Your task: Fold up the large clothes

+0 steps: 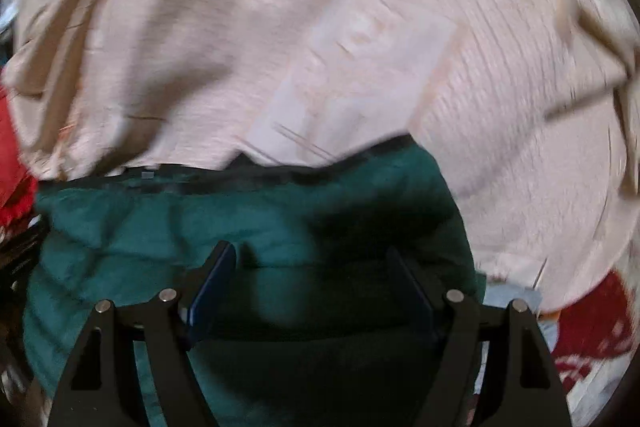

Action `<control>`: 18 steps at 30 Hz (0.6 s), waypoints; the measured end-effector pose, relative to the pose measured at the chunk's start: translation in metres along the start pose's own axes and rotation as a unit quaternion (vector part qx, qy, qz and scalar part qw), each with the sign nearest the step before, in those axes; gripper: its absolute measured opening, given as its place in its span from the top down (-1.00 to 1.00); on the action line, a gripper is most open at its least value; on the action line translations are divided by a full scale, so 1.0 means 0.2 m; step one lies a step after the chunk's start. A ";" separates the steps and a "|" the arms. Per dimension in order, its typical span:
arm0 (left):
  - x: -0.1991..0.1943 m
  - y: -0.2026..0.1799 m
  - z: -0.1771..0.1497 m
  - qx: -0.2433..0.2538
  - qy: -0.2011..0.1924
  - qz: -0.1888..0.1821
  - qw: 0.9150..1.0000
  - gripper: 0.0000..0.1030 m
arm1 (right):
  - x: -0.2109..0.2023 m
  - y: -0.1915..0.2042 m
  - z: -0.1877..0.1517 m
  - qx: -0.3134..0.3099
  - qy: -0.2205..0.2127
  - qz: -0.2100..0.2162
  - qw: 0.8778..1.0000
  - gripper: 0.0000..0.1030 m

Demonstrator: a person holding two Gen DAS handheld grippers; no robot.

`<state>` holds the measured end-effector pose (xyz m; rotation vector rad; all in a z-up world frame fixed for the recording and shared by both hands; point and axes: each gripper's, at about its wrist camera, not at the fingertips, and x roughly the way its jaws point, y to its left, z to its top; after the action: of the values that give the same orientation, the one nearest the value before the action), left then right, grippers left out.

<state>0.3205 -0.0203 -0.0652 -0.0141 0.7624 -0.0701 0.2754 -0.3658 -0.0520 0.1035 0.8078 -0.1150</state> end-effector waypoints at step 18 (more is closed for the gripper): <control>-0.17 0.06 -0.01 -0.013 -0.012 -0.004 1.000 0.21 | -0.36 0.05 -0.14 -0.037 -0.019 0.026 0.999 -0.69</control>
<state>0.2958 -0.0065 -0.0430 -0.0427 0.7396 -0.0680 0.2073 -0.3471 -0.0183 0.0525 0.7703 -0.0382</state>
